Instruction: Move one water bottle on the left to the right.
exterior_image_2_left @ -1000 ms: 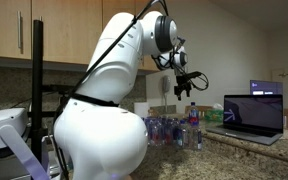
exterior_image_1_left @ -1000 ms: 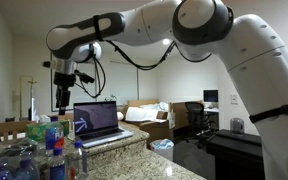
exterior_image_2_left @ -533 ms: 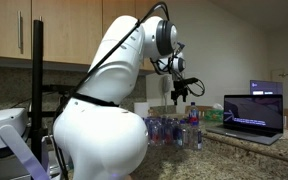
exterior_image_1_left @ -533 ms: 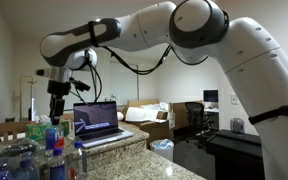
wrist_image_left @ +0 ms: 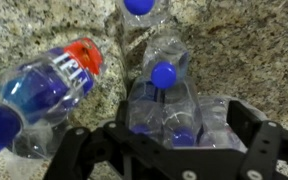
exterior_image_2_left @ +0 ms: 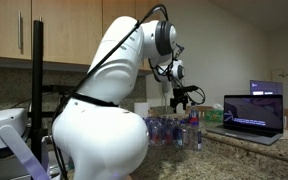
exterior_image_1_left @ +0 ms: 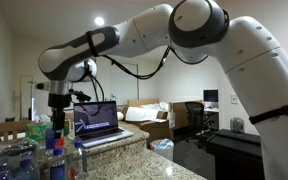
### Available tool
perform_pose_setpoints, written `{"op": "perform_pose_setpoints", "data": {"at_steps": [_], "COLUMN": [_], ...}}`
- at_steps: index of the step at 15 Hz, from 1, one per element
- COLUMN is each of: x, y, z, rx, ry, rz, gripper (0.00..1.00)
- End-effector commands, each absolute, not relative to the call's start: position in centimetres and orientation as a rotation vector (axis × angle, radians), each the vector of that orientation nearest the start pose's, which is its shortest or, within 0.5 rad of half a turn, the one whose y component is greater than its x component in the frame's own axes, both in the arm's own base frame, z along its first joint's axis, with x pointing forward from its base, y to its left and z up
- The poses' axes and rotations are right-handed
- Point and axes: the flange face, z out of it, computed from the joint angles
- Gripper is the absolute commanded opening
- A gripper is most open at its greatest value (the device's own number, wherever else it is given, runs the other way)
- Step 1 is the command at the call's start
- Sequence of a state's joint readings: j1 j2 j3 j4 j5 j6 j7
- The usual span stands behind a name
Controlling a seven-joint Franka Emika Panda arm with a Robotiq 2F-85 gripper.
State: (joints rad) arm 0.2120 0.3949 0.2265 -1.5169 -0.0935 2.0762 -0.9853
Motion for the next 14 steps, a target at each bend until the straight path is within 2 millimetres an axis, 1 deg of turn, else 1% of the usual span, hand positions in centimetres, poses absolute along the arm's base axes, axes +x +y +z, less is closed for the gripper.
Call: {"op": "perform_pose_setpoints", "data": {"at_steps": [1, 2, 4, 9, 11, 14], "x": [63.5, 63.8, 64.2, 63.4, 62.8, 62.8], "y": [23.9, 23.5, 23.9, 27.0, 27.4, 27.3], "z": [45.2, 45.0, 44.4, 42.7, 41.9, 40.9], "rx": [-2.493, -2.494, -2.459, -2.330, -2.321, -2.322], "ry": [-1.998, -1.999, -2.023, -2.088, -2.088, -2.074], "rz": [-0.233, -0.228, -0.214, -0.165, -0.142, -0.116], "gripper": [1.00, 1.00, 1.00, 1.00, 1.00, 1.00]}}
